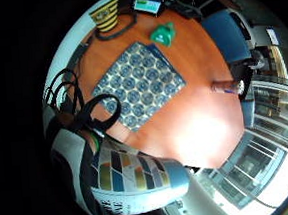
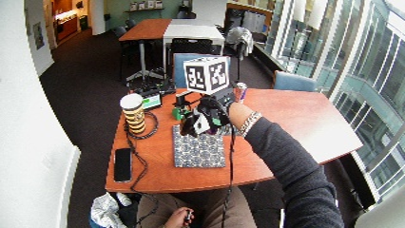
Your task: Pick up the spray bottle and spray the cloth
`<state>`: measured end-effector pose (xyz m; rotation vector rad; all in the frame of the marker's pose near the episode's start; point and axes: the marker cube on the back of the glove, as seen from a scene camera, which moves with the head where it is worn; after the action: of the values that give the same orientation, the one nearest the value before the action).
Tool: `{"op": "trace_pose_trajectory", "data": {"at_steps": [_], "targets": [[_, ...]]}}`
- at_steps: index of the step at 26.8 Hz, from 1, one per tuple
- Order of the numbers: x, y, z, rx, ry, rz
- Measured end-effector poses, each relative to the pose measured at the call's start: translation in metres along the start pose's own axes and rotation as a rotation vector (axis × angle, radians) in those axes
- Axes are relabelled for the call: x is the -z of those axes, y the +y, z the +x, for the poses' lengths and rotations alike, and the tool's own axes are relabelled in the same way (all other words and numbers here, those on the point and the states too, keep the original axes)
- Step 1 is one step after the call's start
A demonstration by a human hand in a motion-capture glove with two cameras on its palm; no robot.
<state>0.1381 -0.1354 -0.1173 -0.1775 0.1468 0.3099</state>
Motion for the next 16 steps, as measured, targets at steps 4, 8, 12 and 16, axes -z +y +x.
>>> {"op": "trace_pose_trajectory", "data": {"at_steps": [4, 8, 12, 16], "targets": [[0.019, 0.000, -0.009, 0.027, -0.043, 0.089], [0.040, -0.004, -0.026, 0.099, -0.151, 0.205], [0.053, -0.012, -0.039, 0.187, -0.350, 0.352], [0.050, -0.032, -0.039, 0.247, -0.622, 0.614]]}}
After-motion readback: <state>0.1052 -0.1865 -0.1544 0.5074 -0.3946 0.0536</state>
